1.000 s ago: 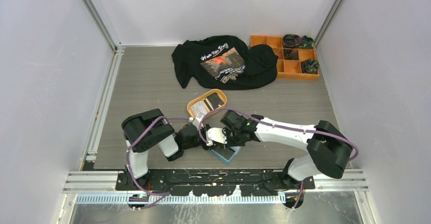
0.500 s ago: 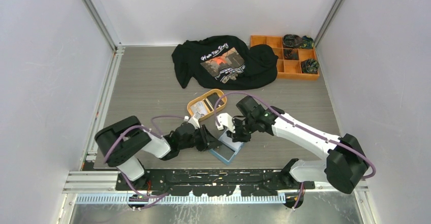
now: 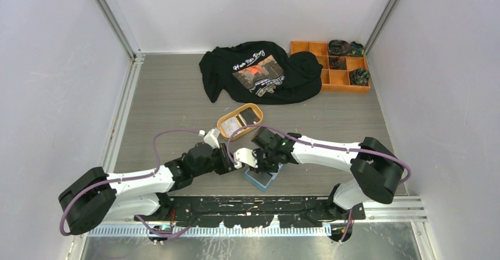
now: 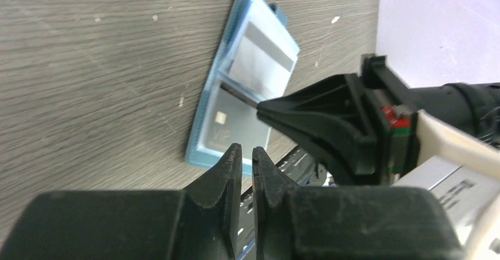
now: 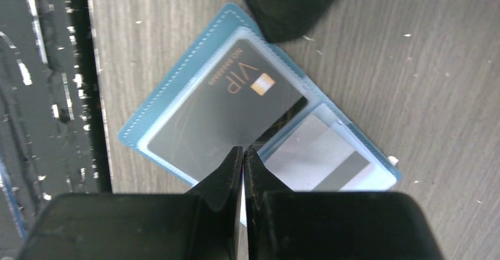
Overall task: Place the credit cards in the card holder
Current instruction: Insert the credit card into the card holder.
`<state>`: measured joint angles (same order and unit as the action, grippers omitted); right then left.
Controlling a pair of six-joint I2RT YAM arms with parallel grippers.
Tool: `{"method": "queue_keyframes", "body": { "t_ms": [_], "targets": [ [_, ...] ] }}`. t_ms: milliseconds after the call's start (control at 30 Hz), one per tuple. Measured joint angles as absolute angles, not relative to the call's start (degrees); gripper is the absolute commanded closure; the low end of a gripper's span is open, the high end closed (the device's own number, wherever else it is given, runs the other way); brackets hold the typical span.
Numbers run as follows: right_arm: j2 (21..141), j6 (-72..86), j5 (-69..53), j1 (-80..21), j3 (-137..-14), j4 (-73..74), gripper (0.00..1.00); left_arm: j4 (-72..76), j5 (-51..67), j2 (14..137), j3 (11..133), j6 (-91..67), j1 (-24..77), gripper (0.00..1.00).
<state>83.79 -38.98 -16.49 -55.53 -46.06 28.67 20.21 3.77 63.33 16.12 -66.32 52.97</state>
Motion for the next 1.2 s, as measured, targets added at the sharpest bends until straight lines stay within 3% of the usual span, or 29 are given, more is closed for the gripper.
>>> {"method": "queue_keyframes", "body": {
  "t_ms": [367, 633, 767, 967, 1067, 1133, 1200],
  "targets": [
    [86.76, -37.32, -10.04, -55.51, -46.09, 25.10, 0.90, 19.00, 3.29, 63.26, 12.60, -65.47, 52.97, 0.85],
    [86.59, -35.35, -7.22, -53.52, -46.09, 23.33, 0.87, 21.26, 4.60, 63.26, 10.68, -65.56, 52.97, 0.70],
    [83.11, -33.52, -11.88, -49.12, -46.13, 25.58, 0.71, 22.57, 5.04, 63.77, 10.66, -65.58, 53.25, 0.65],
    [74.76, -26.81, -20.03, -38.15, -48.80, 28.23, 0.34, 25.74, 5.30, 66.06, 10.61, -65.47, 54.48, 0.64],
    [73.56, -21.80, -27.42, -31.73, -50.68, 28.95, 0.32, 27.64, 5.06, 65.45, 10.41, -64.53, 55.00, 0.64],
    [74.41, -18.48, -32.56, -27.94, -51.48, 29.47, 0.32, 27.44, 4.32, 62.92, 10.33, -62.92, 55.09, 0.51],
    [76.47, -15.62, -36.62, -24.95, -52.42, 30.74, 0.32, 26.52, 2.76, 58.30, 10.33, -60.55, 55.11, 0.30]
  ]
}}
